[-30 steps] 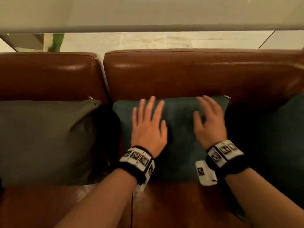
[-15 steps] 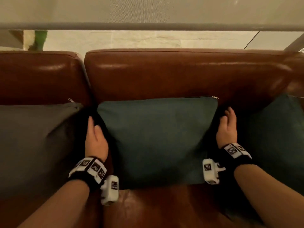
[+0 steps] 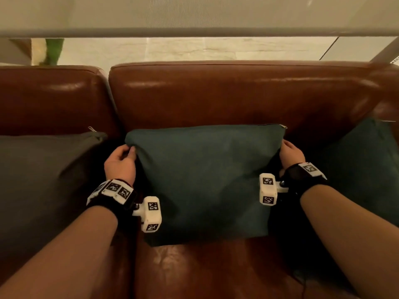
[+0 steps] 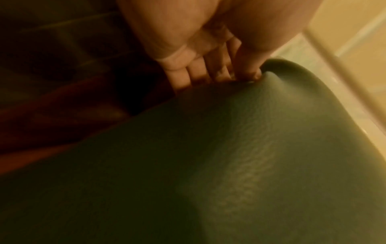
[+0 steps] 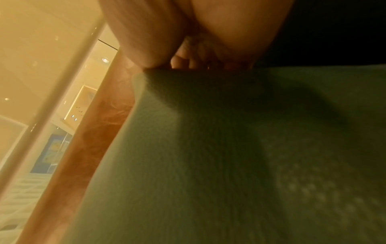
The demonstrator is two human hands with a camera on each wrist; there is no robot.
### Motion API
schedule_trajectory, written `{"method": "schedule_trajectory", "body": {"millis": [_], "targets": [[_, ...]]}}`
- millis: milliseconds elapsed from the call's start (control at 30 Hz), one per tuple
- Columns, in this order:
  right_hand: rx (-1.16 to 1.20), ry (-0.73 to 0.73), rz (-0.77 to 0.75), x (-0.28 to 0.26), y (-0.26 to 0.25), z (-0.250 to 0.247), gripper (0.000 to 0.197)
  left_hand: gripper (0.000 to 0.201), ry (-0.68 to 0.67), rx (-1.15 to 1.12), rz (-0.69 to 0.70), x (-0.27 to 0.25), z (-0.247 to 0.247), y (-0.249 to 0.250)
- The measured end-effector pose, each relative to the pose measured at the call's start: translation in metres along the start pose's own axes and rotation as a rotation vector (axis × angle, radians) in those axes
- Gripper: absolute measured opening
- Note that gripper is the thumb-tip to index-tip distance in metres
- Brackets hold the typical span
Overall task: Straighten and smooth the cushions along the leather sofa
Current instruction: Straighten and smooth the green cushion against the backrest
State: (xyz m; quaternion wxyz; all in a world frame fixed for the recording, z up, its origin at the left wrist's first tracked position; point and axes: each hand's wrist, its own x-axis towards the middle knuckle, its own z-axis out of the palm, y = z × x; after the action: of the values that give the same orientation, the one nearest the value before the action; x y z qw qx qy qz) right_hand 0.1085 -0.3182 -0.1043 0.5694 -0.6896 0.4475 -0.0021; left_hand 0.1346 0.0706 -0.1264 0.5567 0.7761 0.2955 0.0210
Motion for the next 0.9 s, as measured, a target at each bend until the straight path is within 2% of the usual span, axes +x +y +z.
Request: {"method": "schedule_trajectory", "body": {"millis": [67,200,233,333,467,533,600,667,767,833,900], "targets": [[0.028,-0.017,-0.003,-0.002,-0.001,0.002,0.036,0.014,-0.039,0.083,0.099,0.001,-0.004,0.002],[0.135,-0.024,0.003,-0.008,-0.009,0.005,0.048,0.019,-0.073,0.192,0.149,-0.003,-0.013,0.009],[0.090,-0.036,-0.018,-0.006,-0.010,0.004,0.050,0.019,-0.062,0.201,0.155,-0.006,-0.015,0.009],[0.128,-0.016,-0.051,-0.006,-0.011,0.004,0.030,0.019,-0.052,0.142,0.125,-0.013,-0.019,0.008],[-0.046,0.068,-0.247,-0.010,-0.011,0.000,0.014,0.013,-0.096,0.080,0.091,-0.009,-0.025,0.003],[-0.298,0.136,-0.422,-0.009,-0.018,-0.013,0.009,0.010,-0.135,0.132,0.101,-0.003,-0.033,0.000],[-0.514,0.115,-0.517,-0.004,-0.025,-0.031,0.004,0.006,-0.116,0.186,0.118,0.003,-0.038,-0.003],[-0.626,0.058,-0.519,-0.003,-0.033,-0.044,0.006,0.006,-0.069,0.217,0.141,0.004,-0.038,0.001],[-0.553,0.104,-0.481,-0.008,-0.032,-0.043,0.005,0.016,0.061,0.154,0.141,-0.005,-0.024,0.011],[-0.414,0.072,-0.368,-0.008,-0.016,-0.034,0.026,0.027,0.099,0.020,0.030,-0.012,-0.015,0.010],[-0.261,-0.011,-0.213,-0.006,0.007,-0.025,0.051,0.038,0.021,-0.029,-0.088,-0.018,-0.007,0.002]]}}
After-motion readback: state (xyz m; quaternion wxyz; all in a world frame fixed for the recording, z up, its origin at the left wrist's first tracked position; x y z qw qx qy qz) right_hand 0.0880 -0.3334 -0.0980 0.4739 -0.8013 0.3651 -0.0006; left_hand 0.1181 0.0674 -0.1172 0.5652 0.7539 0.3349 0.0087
